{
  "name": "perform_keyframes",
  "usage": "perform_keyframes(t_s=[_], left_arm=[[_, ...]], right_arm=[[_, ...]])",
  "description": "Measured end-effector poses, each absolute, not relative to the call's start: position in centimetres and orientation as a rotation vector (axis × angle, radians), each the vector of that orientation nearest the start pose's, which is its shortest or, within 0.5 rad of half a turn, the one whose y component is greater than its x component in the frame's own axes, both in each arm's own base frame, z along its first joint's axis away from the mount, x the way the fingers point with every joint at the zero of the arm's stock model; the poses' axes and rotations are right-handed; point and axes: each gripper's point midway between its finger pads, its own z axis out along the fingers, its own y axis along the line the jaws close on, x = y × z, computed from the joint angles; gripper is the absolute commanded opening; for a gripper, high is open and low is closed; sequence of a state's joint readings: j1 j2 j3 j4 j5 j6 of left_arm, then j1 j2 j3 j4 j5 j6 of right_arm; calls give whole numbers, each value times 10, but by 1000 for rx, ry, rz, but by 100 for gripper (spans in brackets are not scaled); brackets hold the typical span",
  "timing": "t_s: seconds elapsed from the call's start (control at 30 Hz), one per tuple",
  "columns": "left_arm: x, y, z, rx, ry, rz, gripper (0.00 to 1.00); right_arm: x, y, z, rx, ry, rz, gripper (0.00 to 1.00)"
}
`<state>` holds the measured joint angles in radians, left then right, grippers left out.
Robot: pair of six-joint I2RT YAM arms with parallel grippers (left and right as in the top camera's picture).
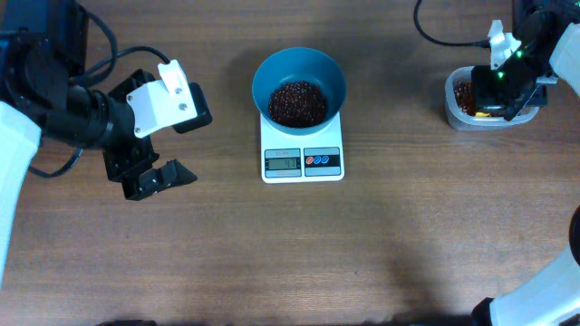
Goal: Scoop item into bowl and weigh 50g on scale
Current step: 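Move the empty scoop back right into the bean tub, then scoop more red beans from the tub with the right gripper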
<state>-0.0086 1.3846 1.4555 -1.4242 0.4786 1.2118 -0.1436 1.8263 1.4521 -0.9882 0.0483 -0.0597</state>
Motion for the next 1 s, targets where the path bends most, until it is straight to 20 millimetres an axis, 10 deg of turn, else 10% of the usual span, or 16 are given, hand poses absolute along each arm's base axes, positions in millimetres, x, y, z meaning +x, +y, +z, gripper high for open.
perform_keyframes(t_s=[0.33,0.77,1.0], left_arm=[[259,-81,229,1589,2148,-372,99],[259,-81,229,1589,2148,-372,99],[259,-81,229,1589,2150,-375,99]], right_arm=[[376,-102,117,360,2886,-5,4],[353,-126,156,453,2595,761,4],[366,-122,141,280,2717,481,4]])
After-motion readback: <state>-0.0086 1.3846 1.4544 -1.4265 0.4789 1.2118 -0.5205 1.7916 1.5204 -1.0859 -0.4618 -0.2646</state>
